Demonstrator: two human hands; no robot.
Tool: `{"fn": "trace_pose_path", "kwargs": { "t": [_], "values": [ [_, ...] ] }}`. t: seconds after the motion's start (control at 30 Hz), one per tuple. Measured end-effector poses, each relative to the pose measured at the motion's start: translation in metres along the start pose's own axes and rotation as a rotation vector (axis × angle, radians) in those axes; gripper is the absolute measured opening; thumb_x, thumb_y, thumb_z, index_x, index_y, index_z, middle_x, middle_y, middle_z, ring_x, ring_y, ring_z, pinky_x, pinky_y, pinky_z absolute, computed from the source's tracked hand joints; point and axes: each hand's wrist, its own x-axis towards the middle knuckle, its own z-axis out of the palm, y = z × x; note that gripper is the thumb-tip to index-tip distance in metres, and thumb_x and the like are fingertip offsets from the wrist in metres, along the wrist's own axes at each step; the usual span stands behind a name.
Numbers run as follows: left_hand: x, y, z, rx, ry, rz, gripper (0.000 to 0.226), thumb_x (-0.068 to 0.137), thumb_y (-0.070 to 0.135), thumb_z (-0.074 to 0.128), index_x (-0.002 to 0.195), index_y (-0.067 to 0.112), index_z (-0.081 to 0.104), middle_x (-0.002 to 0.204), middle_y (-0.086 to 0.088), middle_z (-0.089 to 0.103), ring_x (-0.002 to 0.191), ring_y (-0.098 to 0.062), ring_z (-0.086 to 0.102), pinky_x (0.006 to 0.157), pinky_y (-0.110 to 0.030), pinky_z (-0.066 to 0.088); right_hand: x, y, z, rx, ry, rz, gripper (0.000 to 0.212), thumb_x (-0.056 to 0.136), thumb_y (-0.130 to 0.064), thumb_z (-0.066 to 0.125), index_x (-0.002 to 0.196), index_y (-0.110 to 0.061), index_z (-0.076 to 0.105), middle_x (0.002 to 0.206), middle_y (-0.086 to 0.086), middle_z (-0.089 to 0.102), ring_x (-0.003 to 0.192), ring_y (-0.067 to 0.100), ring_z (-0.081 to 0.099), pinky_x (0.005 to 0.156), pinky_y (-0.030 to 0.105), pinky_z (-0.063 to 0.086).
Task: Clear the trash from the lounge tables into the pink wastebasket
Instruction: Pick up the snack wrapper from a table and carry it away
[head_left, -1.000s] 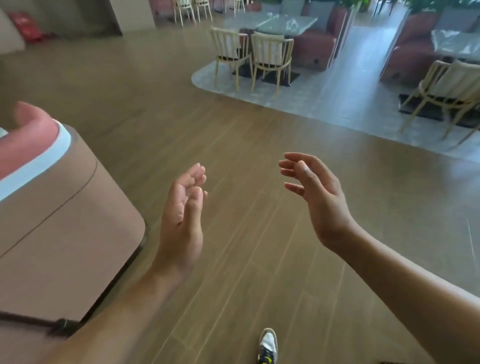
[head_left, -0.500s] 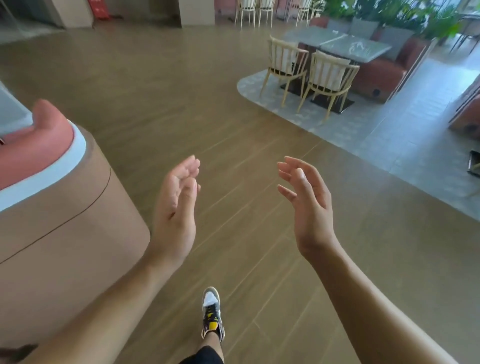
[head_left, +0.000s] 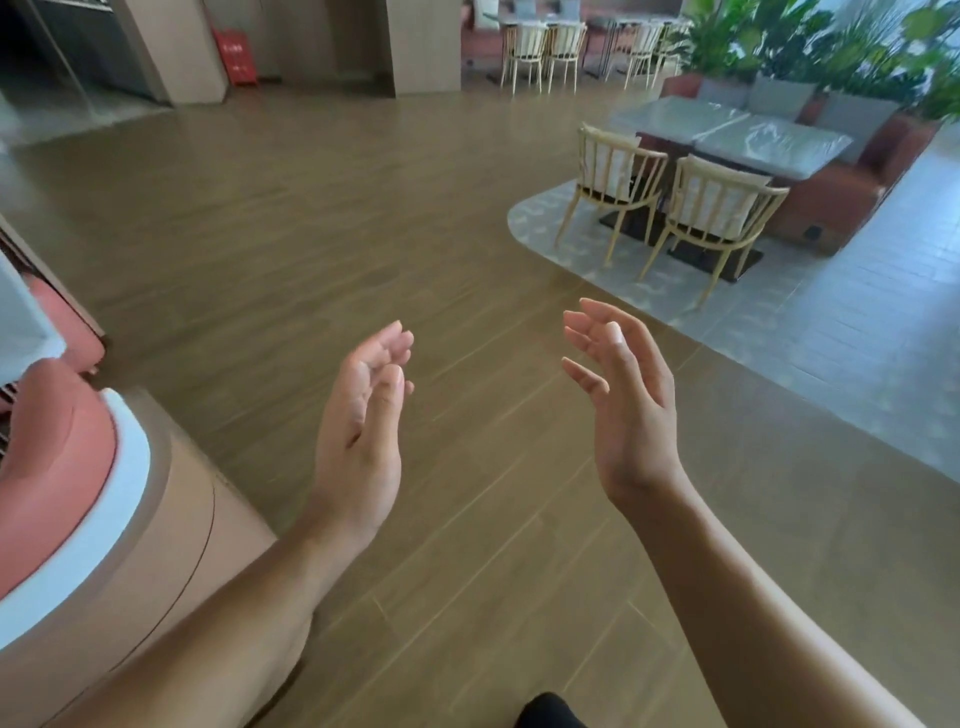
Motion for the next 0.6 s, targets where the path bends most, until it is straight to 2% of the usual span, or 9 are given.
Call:
{"fn": "trace_pose_path", "kwargs": {
  "t": [0.07,0.23,0.3,0.47,0.6],
  "values": [
    [0.048,-0.021,0.006,0.004,0.002,0.007,0.042,0.103,0.05,0.043,0.141,0.036,0.053,0.146,0.008,0.061,0.14,-0.01,0.055,0.112,-0.04,0.049,0.046,0.019,0.01,0.0,-0.002,0.0,0.044,0.088,-0.057,0.056,0.12,-0.029,0.069,0.124,-0.002,0.074,0.127,0.019,0.065,0.104,0.042,0.052],
    [0.177,-0.079,0.035,-0.019,0.022,0.042,0.037,0.104,0.048,0.045,0.139,0.039,0.057,0.142,0.004,0.064,0.133,-0.015,0.06,0.106,-0.044,0.053,0.173,0.07,0.028,0.007,-0.007,0.0,0.037,0.095,-0.05,0.057,0.12,-0.026,0.069,0.12,-0.007,0.075,0.124,0.015,0.067,0.099,0.036,0.053],
    [0.237,-0.104,0.05,-0.022,0.028,0.064,0.035,0.106,0.047,0.045,0.139,0.042,0.057,0.142,0.003,0.064,0.133,-0.017,0.061,0.104,-0.045,0.054,0.237,0.09,0.036,0.01,-0.014,-0.019,0.041,0.093,-0.053,0.058,0.12,-0.026,0.069,0.12,-0.007,0.075,0.123,0.014,0.067,0.1,0.036,0.054],
    [0.379,-0.145,0.085,-0.033,0.062,0.09,0.038,0.106,0.049,0.045,0.141,0.041,0.057,0.142,0.006,0.064,0.134,-0.017,0.06,0.104,-0.042,0.053,0.396,0.119,0.058,0.015,-0.047,-0.062,0.049,0.089,-0.058,0.056,0.122,-0.026,0.071,0.121,-0.007,0.076,0.123,0.012,0.067,0.097,0.032,0.053],
    [0.482,-0.169,0.104,-0.03,0.062,0.088,0.041,0.104,0.049,0.045,0.141,0.036,0.056,0.142,0.006,0.064,0.133,-0.014,0.061,0.103,-0.036,0.054,0.507,0.136,0.081,0.021,-0.083,-0.075,0.05,0.09,-0.057,0.056,0.125,-0.024,0.069,0.126,-0.002,0.075,0.126,0.013,0.066,0.101,0.033,0.054]
  ]
}}
